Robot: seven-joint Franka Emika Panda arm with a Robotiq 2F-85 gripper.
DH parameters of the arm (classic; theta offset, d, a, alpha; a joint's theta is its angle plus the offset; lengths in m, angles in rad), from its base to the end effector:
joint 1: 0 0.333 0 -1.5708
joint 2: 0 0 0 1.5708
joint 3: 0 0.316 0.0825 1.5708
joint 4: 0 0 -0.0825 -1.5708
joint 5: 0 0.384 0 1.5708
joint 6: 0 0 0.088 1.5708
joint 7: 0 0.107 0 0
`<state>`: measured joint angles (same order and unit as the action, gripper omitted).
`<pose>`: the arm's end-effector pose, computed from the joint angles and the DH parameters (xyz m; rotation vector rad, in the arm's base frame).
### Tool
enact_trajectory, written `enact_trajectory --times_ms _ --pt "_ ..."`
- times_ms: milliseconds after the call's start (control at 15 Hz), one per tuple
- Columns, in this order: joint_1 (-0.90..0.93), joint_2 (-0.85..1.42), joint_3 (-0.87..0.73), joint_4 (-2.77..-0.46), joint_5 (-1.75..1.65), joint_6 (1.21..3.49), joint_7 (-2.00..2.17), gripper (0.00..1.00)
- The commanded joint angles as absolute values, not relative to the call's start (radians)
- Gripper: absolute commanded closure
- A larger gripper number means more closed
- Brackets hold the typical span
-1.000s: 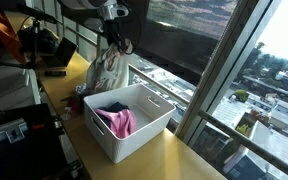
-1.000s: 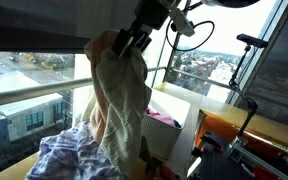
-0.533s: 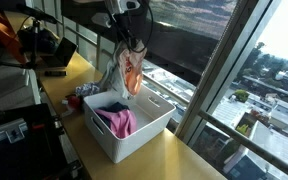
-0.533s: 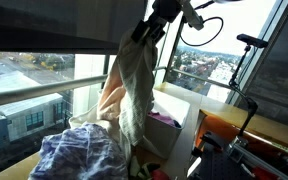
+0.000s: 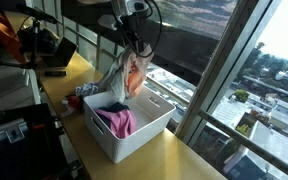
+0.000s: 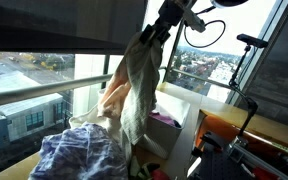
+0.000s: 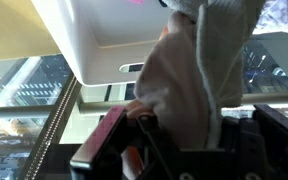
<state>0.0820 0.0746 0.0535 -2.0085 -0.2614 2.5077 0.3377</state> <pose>0.5994 0.0831 0.4643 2.9744 -0.0379 0.6899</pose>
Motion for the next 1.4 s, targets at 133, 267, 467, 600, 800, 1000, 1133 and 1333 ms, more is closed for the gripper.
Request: enact_trajectory --times_ms 133,267,467,600,800,1000,1133,1333 --pt "0.033 0.000 0.014 -1.996 -0.236 2.491 0.265 1.00" --pt "0.015 -0.020 0.002 -1.988 -0.238 2.486 0.249 1.00" --pt "-0.005 -0.038 -0.006 -1.982 -0.242 2.488 0.235 1.00" --pt "-0.010 -0.044 -0.004 -1.988 -0.245 2.494 0.236 1.00" --pt "-0.003 -0.044 0.007 -2.012 -0.251 2.506 0.253 1.00" --pt "0.010 -0.038 0.023 -2.045 -0.256 2.516 0.266 1.00" --pt "0.022 -0.032 0.033 -2.068 -0.259 2.520 0.275 1.00" --pt "0.034 -0.024 0.044 -2.094 -0.258 2.521 0.279 1.00"
